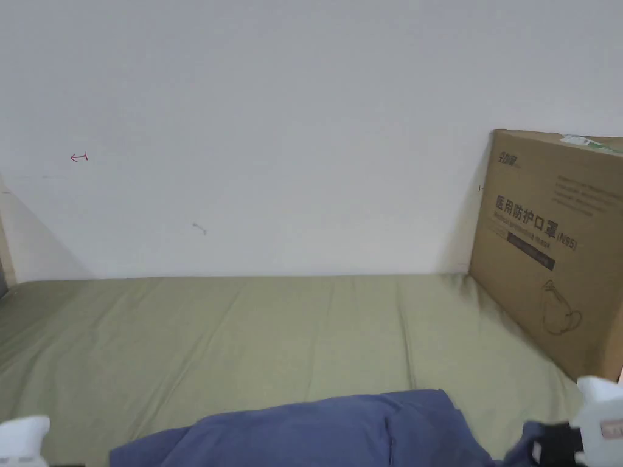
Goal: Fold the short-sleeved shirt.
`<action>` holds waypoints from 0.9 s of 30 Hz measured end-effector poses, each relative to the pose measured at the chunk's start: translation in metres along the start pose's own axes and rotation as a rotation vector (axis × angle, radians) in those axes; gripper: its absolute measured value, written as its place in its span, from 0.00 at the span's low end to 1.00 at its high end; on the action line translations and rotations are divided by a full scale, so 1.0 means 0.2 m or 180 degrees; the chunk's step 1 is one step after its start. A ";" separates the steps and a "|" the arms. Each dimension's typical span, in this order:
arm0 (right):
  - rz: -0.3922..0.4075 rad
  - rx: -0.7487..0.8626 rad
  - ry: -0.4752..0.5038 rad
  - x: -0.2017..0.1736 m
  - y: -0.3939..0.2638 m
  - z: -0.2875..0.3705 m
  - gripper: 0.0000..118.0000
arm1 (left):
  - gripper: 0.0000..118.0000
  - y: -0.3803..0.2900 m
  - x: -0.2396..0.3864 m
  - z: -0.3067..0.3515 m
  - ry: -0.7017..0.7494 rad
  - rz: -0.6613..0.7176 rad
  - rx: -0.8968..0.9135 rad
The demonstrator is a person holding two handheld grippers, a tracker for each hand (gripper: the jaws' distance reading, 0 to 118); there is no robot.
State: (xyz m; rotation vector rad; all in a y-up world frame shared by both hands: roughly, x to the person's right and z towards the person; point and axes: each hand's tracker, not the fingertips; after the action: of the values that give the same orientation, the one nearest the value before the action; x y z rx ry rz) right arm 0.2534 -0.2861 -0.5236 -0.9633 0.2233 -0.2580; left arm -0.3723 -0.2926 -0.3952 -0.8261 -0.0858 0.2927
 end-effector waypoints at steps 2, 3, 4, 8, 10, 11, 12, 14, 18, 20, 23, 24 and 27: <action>-0.0022 -0.0136 -0.0056 0.10 -0.14 0.00 0.05 | 0.03 -0.12 -0.01 0.02 -0.0014 -0.0053 -0.0116; -0.0015 -0.0146 -0.0062 0.15 -0.20 0.02 0.05 | 0.03 -0.18 -0.01 0.04 -0.0003 -0.0054 -0.0146; -0.0026 -0.0137 -0.0040 0.19 -0.26 0.07 0.05 | 0.03 -0.21 -0.02 0.07 -0.0003 -0.0050 -0.0171; -0.0195 -0.0145 -0.0032 0.28 -0.40 0.23 0.05 | 0.03 -0.31 -0.02 0.18 -0.0044 -0.0091 -0.0204; -0.0161 -0.0127 -0.0005 0.30 -0.46 0.33 0.05 | 0.03 -0.34 -0.02 0.25 -0.0061 -0.0128 -0.0200; -0.0099 -0.0147 -0.0021 0.31 -0.48 0.38 0.05 | 0.03 -0.36 -0.02 0.28 -0.0084 -0.0124 -0.0215; -0.0027 -0.0199 -0.0056 0.31 -0.50 0.41 0.05 | 0.03 -0.38 -0.01 0.31 -0.0089 -0.0117 -0.0248; 0.0078 -0.0308 -0.0103 0.30 -0.54 0.47 0.05 | 0.03 -0.41 0.01 0.34 -0.0097 -0.0146 -0.0422; 0.0221 -0.0760 -0.0231 0.32 -0.61 0.45 0.05 | 0.03 -0.48 -0.02 0.28 -0.0194 -0.0260 -0.0927; 0.0277 -0.0959 -0.0278 0.33 -0.64 0.39 0.05 | 0.03 -0.53 0.04 0.26 -0.0123 -0.0301 -0.1099; 0.0355 -0.1046 -0.0439 0.21 -0.69 0.31 0.05 | 0.04 -0.56 0.02 0.19 -0.0081 -0.0169 -0.1206; 0.0349 -0.1044 -0.0452 0.20 -0.70 0.29 0.06 | 0.04 -0.57 -0.06 0.14 -0.0070 -0.0131 -0.1208; 0.0273 -0.0989 -0.0438 0.20 -0.72 0.26 0.25 | 0.29 -0.59 -0.08 0.13 -0.0067 -0.0077 -0.1208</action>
State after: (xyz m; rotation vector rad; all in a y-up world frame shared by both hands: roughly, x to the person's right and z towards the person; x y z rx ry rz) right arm 0.2912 -0.3357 -0.3785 -1.2709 0.1806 -0.0780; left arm -0.3658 -0.3552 -0.2902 -1.1976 -0.1746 0.2658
